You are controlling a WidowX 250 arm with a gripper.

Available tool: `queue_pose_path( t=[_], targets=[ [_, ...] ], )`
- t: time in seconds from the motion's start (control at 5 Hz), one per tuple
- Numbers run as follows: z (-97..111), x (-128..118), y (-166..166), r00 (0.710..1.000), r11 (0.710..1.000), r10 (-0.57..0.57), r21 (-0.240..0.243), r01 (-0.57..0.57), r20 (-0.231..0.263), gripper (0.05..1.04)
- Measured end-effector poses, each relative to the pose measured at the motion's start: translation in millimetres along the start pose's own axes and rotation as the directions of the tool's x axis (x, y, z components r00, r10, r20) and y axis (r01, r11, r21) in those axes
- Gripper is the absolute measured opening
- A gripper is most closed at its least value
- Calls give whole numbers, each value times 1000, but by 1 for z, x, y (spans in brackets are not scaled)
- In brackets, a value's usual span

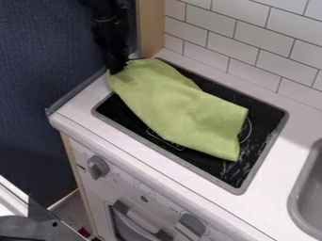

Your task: Moved the cloth from right To Left

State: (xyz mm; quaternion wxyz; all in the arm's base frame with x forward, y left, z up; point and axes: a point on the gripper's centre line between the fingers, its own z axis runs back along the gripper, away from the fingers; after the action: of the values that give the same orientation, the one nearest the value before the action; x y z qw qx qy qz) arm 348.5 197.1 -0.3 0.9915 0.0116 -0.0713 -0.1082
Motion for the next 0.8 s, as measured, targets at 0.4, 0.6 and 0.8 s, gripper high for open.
queue_pose_path(
  t=[0.4,0.6,0.8],
  targets=[
    [8,-18,-23,983,995,92,38,-87,-159,458],
    [19,-13,-43,984,992,89,107,-73,-154,771],
    [39,-14,-50,980,969,151,216,-121,-131,997]
  ],
)
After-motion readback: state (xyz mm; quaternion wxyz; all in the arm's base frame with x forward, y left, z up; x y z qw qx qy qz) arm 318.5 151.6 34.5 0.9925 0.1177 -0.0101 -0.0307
